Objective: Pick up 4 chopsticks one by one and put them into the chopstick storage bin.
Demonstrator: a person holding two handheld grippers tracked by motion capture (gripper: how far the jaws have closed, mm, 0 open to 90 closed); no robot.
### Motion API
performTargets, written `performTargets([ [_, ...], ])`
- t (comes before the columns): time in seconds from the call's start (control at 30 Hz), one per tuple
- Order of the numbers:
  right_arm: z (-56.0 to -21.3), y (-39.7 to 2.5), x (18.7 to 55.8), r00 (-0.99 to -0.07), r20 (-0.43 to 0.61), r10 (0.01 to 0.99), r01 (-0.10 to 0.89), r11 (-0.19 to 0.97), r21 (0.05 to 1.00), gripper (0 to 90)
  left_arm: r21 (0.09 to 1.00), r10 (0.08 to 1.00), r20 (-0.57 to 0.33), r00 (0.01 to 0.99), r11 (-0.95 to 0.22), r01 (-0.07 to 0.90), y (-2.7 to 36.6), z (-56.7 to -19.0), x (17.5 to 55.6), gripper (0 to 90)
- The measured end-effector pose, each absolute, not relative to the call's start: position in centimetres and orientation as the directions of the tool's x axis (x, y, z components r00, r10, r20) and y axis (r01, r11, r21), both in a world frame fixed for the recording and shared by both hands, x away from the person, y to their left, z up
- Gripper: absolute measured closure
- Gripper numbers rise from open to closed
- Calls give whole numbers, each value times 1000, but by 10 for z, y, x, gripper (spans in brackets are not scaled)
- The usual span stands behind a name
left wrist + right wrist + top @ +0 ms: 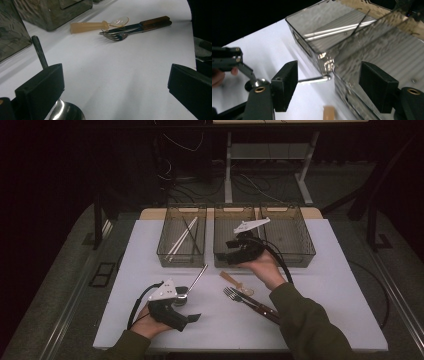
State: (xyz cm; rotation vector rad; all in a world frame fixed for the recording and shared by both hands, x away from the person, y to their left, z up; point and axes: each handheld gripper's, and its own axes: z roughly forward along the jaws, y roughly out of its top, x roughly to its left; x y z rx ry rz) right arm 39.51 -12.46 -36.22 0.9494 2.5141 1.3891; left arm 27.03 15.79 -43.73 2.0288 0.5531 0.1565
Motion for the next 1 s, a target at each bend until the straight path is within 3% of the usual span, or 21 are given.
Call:
performTargets([
  [1.0, -394, -199, 350, -783, 176, 597, 472, 385, 793, 320, 851, 454, -118, 883, -413, 325, 158, -438, 271, 0],
])
